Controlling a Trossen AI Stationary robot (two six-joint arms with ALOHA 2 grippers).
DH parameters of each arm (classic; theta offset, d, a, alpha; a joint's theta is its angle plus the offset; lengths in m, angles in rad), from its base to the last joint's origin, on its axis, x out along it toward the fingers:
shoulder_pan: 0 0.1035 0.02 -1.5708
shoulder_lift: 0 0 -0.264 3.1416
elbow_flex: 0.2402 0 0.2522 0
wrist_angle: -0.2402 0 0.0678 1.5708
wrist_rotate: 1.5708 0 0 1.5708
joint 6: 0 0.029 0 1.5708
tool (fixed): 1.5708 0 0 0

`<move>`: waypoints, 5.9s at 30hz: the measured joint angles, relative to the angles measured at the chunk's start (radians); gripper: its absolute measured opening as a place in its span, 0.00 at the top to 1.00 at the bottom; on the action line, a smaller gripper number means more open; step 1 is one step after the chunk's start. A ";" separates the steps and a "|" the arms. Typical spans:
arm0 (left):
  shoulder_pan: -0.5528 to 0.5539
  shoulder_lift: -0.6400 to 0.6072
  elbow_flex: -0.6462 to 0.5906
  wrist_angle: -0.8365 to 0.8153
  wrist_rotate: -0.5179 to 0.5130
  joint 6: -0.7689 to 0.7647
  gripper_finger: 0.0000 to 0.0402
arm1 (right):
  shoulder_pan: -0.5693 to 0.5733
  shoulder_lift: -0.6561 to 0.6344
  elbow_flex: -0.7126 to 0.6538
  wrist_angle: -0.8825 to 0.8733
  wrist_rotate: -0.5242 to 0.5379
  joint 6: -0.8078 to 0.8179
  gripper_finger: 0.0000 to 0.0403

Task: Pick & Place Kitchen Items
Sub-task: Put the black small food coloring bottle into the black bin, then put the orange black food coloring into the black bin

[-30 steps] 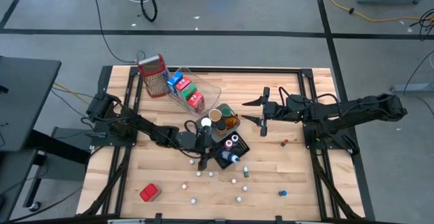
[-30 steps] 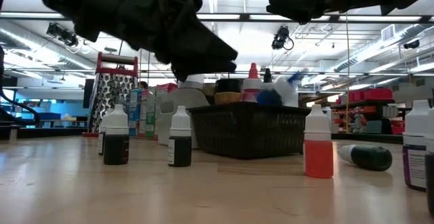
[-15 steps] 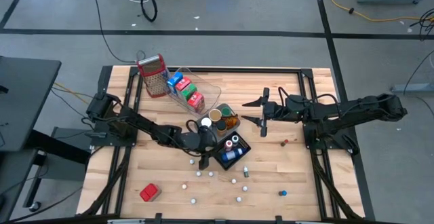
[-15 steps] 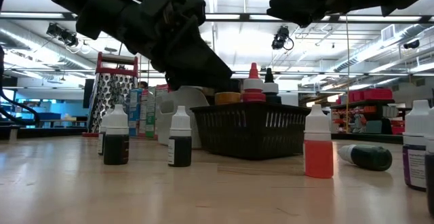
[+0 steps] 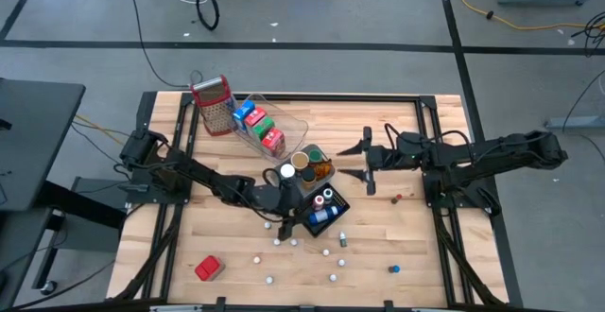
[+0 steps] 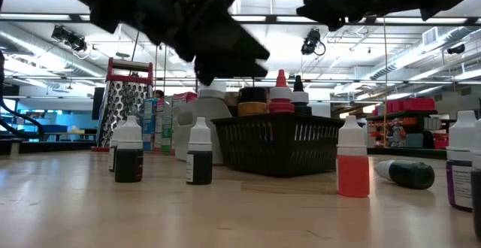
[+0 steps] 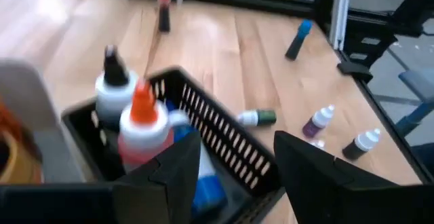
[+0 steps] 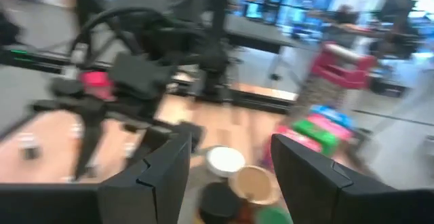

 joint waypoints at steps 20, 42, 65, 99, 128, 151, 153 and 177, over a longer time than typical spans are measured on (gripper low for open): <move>0.001 -0.400 0.086 -0.502 -0.305 0.139 0.51 | 0.137 0.152 0.034 -0.079 0.018 0.143 0.51; -0.031 -0.410 0.046 -0.775 -0.075 -0.063 0.50 | 0.254 0.534 0.266 0.011 -0.090 0.172 0.53; -0.168 -0.114 0.045 -0.839 -0.113 -0.353 0.50 | 0.291 0.574 0.311 0.003 -0.086 0.173 0.53; -0.170 -0.034 0.046 -0.823 -0.043 -0.428 0.65 | 0.291 0.573 0.309 -0.014 -0.087 0.154 0.53; 0.039 -0.034 0.221 -0.620 -0.031 0.027 0.76 | 0.290 0.573 0.309 -0.016 -0.087 0.144 0.53; 0.055 -0.034 0.143 -0.439 0.036 0.144 0.71 | 0.291 0.555 0.310 -0.084 -0.087 0.143 0.53; 0.055 -0.034 0.143 -0.430 0.012 0.150 0.71 | 0.291 0.515 0.310 -0.141 -0.076 0.144 0.53; 0.055 -0.034 0.144 -0.398 -0.001 0.168 0.71 | 0.334 0.136 0.310 -1.446 0.122 0.565 0.53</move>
